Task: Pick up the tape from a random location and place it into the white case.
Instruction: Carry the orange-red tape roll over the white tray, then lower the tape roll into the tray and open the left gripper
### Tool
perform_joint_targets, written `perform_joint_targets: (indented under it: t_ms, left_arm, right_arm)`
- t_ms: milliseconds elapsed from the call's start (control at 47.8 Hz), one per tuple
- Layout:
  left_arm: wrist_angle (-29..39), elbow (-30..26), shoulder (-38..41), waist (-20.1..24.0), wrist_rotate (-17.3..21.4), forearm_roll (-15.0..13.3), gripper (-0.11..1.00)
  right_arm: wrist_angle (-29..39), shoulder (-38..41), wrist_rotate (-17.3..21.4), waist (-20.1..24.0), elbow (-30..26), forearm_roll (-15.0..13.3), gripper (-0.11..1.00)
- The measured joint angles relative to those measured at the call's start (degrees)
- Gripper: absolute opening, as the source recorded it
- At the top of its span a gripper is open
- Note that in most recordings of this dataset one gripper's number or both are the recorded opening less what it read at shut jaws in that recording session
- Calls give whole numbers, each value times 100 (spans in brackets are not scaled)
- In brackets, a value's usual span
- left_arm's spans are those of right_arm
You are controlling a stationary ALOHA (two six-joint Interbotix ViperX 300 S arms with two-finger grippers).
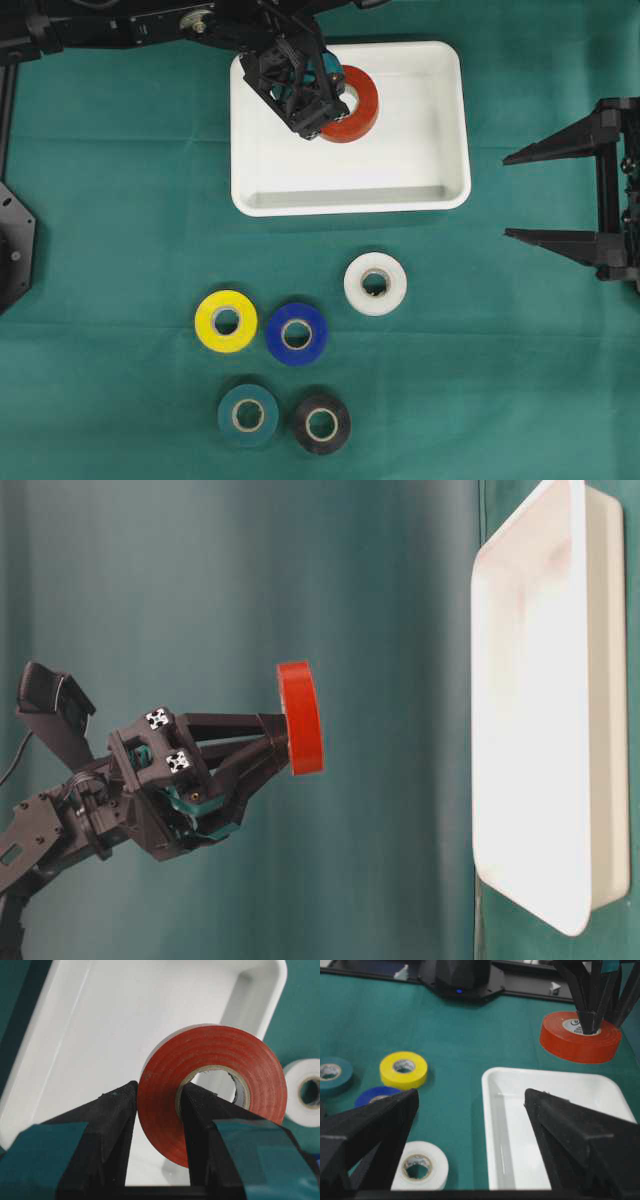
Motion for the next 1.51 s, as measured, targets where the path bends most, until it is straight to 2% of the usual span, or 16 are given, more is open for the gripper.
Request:
perform_joint_targets:
  t_ms: [355,627,1150,1506]
  left_arm:
    - [-26,0,0,0,0,0,22]
    - [-334,185,26,0,0,0,22]
    - [-1301,809,1011,281,18,-9,22]
    - [-1811,923,1547,352,53,-9,22]
  right_arm:
    - [0,-9,0,0,-9,0,91]
    - [0,53,-9,0,-9,0,91]
    - [-9,141,-9,0,0,-35,91]
    - [0,149,-9,0,-9,-79,91]
